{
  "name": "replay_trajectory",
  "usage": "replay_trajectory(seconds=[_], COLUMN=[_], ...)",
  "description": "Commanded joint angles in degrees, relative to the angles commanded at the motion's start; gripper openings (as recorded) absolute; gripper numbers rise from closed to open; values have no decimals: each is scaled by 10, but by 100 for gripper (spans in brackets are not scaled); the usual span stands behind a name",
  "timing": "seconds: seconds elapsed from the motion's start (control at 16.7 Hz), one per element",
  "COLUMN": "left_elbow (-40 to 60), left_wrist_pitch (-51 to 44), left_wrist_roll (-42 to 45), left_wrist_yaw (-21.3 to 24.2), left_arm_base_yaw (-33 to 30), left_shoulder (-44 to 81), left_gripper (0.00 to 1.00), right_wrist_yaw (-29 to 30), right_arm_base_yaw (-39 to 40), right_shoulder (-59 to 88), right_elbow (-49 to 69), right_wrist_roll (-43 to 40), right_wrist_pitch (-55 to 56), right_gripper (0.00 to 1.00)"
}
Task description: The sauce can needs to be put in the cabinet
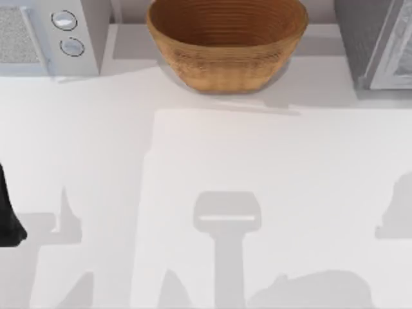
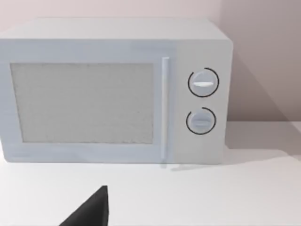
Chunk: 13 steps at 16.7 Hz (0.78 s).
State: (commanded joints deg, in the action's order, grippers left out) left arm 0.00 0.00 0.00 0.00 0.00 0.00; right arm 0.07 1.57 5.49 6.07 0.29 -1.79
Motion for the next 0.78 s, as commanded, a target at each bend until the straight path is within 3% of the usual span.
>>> replay_trajectory(seconds=[0.3, 0.78], left_elbow=[0, 0], left_wrist_pitch=[0, 0], left_wrist_roll=[0, 0], left_wrist_yaw=[0, 0], left_arm_base_yaw=[0, 0], left_shoulder=[0, 0], left_gripper=[100, 100], right_wrist_yaw=[21, 80], right_arm_base_yaw=[24, 60], right_shoulder=[156, 483], right_elbow=[206, 664], right_wrist_roll=[5, 9], right_wrist_pitch=[-60, -189], right_gripper=[0, 0])
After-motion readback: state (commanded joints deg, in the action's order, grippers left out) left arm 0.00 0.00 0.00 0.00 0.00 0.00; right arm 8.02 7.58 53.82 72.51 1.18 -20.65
